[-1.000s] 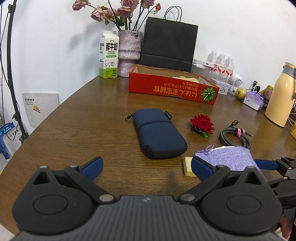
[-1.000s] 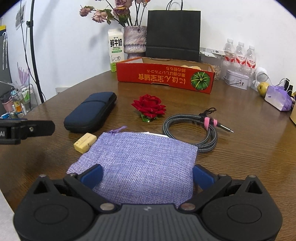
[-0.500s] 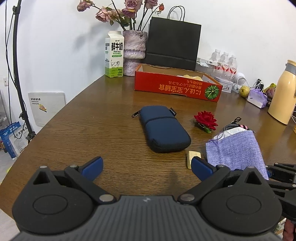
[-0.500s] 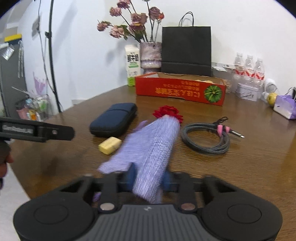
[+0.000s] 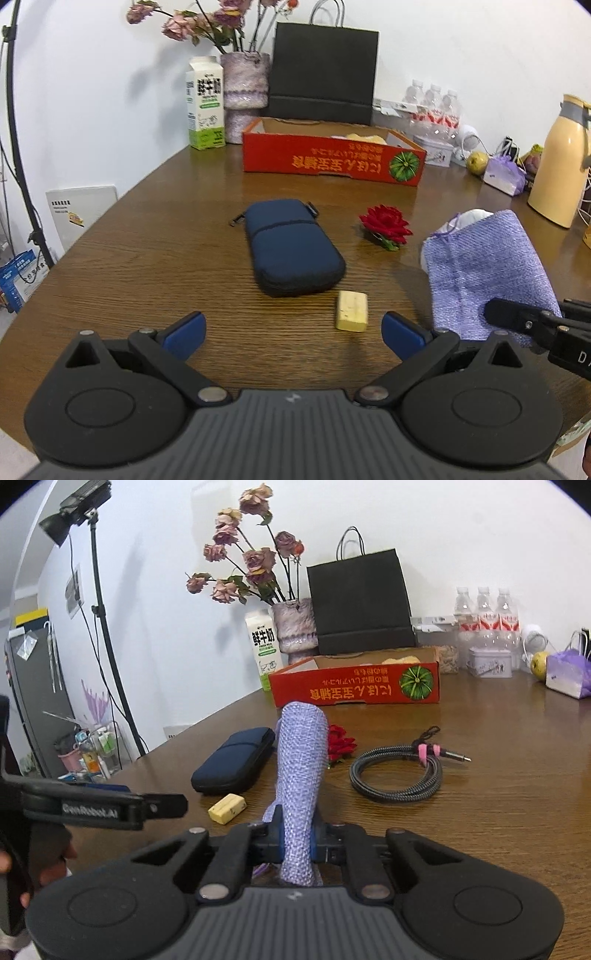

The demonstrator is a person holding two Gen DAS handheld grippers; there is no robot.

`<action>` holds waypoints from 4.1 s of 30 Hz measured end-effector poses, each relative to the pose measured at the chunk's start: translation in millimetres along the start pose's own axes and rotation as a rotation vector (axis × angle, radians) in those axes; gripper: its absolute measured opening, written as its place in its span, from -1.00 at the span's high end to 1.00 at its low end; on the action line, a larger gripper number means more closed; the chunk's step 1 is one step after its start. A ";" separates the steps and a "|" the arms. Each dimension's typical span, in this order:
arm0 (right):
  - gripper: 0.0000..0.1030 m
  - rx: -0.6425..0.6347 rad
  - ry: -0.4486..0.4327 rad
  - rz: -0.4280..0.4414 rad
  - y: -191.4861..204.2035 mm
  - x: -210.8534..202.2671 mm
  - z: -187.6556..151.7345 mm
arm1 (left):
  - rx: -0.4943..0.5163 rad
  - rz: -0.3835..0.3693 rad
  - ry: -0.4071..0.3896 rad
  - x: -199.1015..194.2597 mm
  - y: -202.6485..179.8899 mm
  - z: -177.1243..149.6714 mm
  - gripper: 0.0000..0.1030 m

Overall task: Organize objects
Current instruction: 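Grasp the lavender cloth bag with the right gripper while the left gripper nears the yellow soap bar, then close the left gripper on the yellow soap bar while the right gripper lifts the lavender bag, then carry the soap bar and lavender bag with both grippers over the red box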

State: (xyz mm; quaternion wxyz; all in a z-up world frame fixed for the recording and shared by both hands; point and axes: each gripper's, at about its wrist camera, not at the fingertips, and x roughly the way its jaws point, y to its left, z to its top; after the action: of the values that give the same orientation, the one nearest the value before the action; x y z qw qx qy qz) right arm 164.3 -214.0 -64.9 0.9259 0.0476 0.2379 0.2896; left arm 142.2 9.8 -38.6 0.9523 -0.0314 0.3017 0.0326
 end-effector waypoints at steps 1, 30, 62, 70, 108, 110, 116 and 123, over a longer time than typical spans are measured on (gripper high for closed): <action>0.81 0.003 0.007 0.003 -2.6 1.1 -0.1 | 0.003 -0.002 0.005 2.1 -2.9 -0.6 -1.00; 0.65 -0.037 0.017 -0.141 -24.0 -9.6 0.2 | 0.042 -0.044 -0.005 35.6 -37.5 -1.8 0.58; 0.85 -0.059 -0.132 -0.185 -10.9 -41.6 42.5 | 0.054 -0.058 -0.137 -12.4 -36.7 22.9 0.59; 0.85 -0.054 -0.166 -0.154 -3.7 -33.9 57.8 | 0.044 -0.057 -0.159 -9.0 -37.9 43.4 0.58; 0.85 -0.079 -0.209 -0.082 -6.4 81.4 153.9 | 0.009 -0.034 -0.234 76.4 -19.8 162.7 0.58; 0.86 -0.081 -0.207 -0.083 -9.0 89.1 159.2 | 0.009 -0.034 -0.241 81.9 -19.2 169.1 0.58; 0.86 -0.086 -0.208 -0.084 -18.0 112.3 178.7 | 0.009 -0.034 -0.250 100.0 -18.3 192.3 0.58; 0.86 -0.090 -0.215 -0.074 -26.2 140.1 197.5 | 0.003 -0.029 -0.248 126.8 -16.1 216.7 0.58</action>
State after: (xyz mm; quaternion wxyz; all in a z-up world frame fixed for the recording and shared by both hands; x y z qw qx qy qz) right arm 371.0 -147.5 45.5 0.9573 0.0279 0.1255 0.2589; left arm 371.0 16.5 65.8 0.9828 -0.0300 0.1810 0.0219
